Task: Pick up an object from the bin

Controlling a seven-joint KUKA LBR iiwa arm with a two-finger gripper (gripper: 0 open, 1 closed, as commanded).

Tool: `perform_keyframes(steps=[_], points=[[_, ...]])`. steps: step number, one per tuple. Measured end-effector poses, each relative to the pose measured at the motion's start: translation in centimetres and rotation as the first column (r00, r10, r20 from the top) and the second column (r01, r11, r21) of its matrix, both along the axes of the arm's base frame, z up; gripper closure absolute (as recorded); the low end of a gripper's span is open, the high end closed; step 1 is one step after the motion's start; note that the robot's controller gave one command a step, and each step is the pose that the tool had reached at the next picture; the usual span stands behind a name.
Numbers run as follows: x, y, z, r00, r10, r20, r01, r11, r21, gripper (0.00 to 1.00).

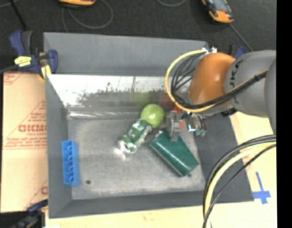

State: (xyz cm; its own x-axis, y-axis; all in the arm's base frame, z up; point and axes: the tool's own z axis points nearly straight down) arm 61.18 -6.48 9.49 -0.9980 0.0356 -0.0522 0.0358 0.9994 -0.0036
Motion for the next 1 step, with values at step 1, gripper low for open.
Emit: perform_keyframes(steps=[1], points=[[0.0,0.0,0.0,1.0,0.001,0.0,-0.001,1.0,0.0,1.0]])
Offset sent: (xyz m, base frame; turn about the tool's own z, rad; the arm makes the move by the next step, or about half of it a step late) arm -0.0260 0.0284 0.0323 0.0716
